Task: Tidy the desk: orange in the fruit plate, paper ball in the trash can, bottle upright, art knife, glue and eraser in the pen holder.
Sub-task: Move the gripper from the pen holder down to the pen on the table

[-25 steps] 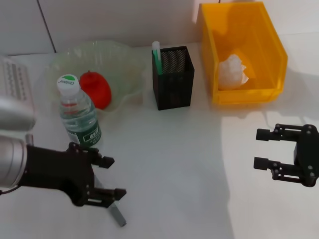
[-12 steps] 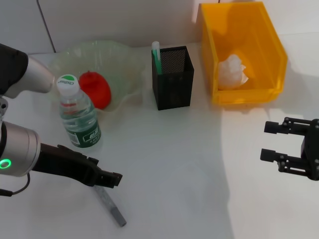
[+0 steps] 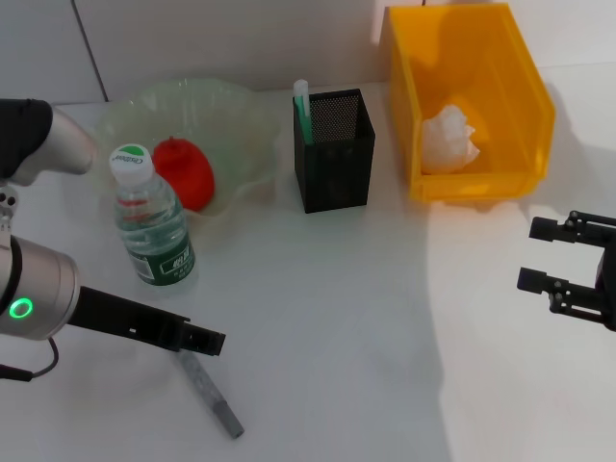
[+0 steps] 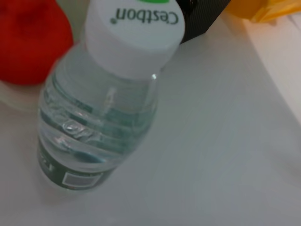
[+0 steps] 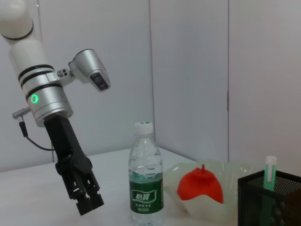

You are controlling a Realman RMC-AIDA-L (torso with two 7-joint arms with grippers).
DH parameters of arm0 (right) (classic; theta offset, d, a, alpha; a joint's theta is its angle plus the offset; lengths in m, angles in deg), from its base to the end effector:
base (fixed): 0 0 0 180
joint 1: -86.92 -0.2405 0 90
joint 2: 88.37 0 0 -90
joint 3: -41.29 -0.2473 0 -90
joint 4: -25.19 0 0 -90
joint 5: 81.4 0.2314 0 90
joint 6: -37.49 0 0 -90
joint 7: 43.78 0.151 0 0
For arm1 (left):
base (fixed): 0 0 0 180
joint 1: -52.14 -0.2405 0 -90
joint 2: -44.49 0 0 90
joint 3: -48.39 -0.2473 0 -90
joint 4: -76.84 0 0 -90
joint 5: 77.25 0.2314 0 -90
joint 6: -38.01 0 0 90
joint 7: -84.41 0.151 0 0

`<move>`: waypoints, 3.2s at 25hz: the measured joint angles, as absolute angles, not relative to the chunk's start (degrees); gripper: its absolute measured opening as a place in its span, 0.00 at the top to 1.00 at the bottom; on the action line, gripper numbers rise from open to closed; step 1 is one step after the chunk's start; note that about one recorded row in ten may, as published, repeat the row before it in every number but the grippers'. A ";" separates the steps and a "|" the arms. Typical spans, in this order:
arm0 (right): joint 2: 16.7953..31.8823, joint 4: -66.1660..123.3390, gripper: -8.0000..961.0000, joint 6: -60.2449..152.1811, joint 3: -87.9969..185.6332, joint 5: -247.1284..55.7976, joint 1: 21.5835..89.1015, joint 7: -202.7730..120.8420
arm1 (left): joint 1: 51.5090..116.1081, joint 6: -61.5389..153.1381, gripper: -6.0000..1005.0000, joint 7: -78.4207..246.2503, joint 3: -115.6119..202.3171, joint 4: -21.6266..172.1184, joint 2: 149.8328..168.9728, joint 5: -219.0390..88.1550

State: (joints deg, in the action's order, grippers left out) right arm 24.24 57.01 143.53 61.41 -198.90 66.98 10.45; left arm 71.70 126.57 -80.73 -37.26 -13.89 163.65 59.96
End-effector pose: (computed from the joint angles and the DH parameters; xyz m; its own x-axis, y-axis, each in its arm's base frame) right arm 0.3375 0.2668 0.0663 0.7964 -0.0808 -0.5993 -0.3463 -0.8733 -0.3425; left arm -0.1719 0.3197 -0.0061 0.5393 0.8420 0.0139 0.7994 -0.5066 -0.3230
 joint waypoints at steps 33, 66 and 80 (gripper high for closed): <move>25.09 52.87 0.35 151.04 57.21 -196.69 69.11 14.52 | 82.94 133.19 0.31 -18.10 -54.38 -13.79 161.32 61.47; 27.59 51.82 0.35 154.20 57.26 -196.06 69.94 14.43 | 95.56 127.13 0.36 -6.43 -69.98 -6.16 157.52 65.31; 28.18 51.82 0.35 154.76 57.02 -196.10 70.14 14.38 | 97.40 123.63 0.38 -4.84 -74.50 -1.86 156.64 66.51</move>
State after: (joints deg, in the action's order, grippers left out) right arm 28.18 51.82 154.76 57.02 -196.10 70.14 14.38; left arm 97.40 123.63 -4.84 -74.50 -1.86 156.64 66.51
